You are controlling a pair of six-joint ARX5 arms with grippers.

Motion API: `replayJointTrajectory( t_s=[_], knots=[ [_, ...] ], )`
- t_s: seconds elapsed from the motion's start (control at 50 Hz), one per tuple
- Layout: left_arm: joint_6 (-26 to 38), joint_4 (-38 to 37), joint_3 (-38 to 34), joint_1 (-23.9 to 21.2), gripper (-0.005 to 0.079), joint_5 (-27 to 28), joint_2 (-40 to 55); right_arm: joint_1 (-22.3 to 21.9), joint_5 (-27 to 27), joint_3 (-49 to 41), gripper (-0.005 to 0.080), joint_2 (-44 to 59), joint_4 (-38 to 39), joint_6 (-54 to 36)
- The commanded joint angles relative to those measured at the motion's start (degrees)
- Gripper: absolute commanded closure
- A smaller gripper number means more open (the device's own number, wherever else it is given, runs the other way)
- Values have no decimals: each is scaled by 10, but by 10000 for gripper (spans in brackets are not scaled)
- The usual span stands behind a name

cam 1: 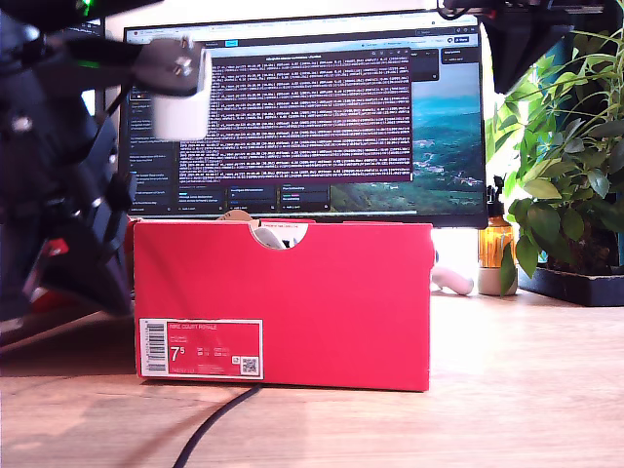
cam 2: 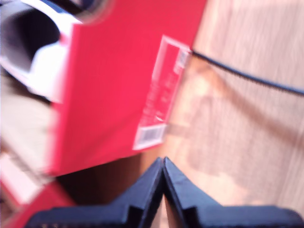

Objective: Pack the blue shoes by picking the first shoe and placing it inside the red shoebox, left side, then picking and rotating the second shoe and placing it in the shoebox

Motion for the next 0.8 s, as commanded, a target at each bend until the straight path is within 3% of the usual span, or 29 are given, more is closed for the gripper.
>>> replayJointTrajectory(
  t_s=[0.0,0.14,0.22,0.58,0.78],
  knots=[
    [-5,3,2,3,761,-11,-38,-4,0,-47,764,-54,16,2],
    [-5,7,2,32,761,-7,-85,-5,1,-151,764,-136,92,1],
    [-8,12,2,68,761,29,-105,-5,1,-207,764,-177,123,0],
    [-47,78,0,333,761,253,-130,-5,-2,-429,764,-332,234,-11],
    [-63,80,0,406,761,310,-147,-5,-1,-516,764,-405,276,5]
  ],
)
